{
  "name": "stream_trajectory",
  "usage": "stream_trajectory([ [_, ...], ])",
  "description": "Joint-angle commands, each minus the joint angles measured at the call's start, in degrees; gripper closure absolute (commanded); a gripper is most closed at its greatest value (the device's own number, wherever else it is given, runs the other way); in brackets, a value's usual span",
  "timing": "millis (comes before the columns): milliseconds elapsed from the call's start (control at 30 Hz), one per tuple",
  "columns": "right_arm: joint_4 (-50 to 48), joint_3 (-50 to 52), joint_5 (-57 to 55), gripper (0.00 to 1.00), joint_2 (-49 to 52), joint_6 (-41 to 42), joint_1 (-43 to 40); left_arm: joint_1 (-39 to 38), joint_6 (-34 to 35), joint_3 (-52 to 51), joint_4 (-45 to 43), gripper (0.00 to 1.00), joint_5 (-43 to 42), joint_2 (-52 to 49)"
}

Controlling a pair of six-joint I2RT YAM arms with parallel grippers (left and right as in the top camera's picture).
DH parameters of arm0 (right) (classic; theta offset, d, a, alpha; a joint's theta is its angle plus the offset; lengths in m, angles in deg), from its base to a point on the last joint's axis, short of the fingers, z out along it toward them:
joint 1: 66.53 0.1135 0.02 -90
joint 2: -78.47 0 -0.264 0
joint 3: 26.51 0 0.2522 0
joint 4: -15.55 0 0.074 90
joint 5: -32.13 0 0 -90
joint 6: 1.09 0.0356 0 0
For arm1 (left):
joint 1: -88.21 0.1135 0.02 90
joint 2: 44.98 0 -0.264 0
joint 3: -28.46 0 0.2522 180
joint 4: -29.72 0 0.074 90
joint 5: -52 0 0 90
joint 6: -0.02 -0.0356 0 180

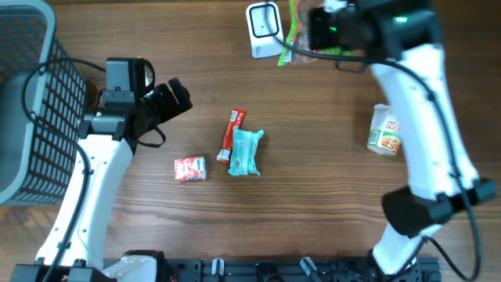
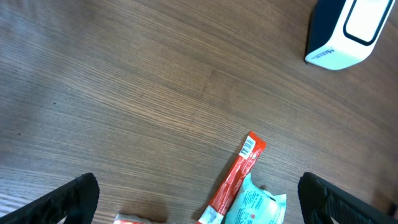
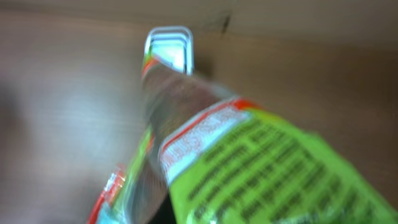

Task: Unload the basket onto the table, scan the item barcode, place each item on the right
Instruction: 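Lift the green snack bags and carry them toward the scanner, then hold the green snack bags in front of the scanner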

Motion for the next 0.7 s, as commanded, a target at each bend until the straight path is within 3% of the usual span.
stream_trajectory([
  [0, -11.7, -1.9, -24.5, 0.96, 7.0, -9.5, 5.9, 0.2, -0.1, 0.0, -0.2, 0.00, 0.5, 0.3],
  [200, -35.1, -1.4, -42.9, 0.96, 23.6, -28.6, 9.7, 0.2, -0.1, 0.0, -0.2, 0.00, 0.5, 0.3],
  [367, -46.8, -1.3, -50.1, 0.96, 33.6, -35.9, 10.0, 0.2, -0.1, 0.0, -0.2, 0.00, 0.5, 0.3],
  [567, -50.8, -1.3, -51.0, 0.96, 32.1, -37.8, 10.3, 0.2, -0.1, 0.0, -0.2, 0.00, 0.5, 0.3],
  [667, -42.8, -1.3, -47.5, 0.96, 25.3, -32.7, 9.9, 0.2, -0.1, 0.0, -0.2, 0.00, 0.5, 0.3],
])
